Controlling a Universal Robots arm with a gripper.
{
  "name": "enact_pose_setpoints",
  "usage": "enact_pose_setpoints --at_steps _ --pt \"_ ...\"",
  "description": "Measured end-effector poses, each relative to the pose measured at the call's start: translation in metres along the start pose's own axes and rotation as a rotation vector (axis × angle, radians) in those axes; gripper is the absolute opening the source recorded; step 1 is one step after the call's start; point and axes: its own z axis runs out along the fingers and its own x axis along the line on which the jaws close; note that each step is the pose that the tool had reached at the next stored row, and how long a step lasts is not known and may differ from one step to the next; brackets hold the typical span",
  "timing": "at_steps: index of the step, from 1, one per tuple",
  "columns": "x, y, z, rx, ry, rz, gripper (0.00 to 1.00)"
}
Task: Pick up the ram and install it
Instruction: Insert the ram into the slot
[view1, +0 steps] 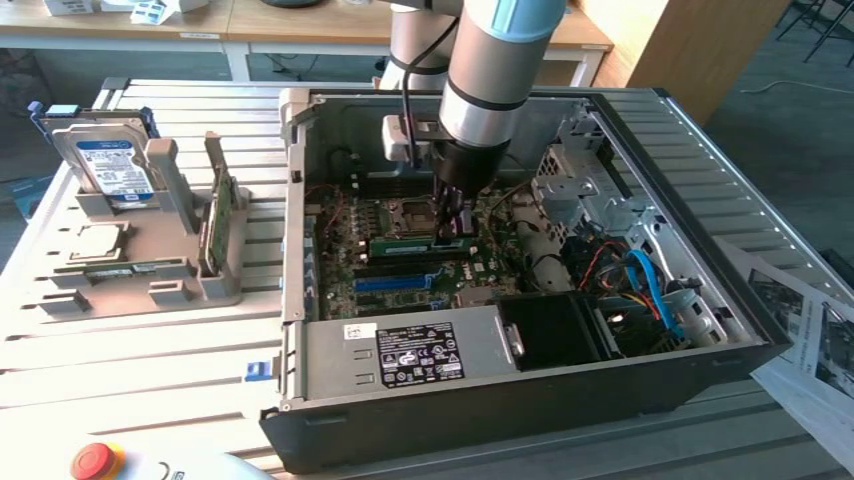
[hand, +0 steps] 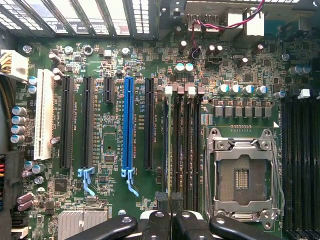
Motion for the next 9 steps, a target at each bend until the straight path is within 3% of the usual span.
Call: enact_pose_setpoints --at_steps 9 --pt "0.0 -0.0003 0.0 0.0 0.0 0.0 0.12"
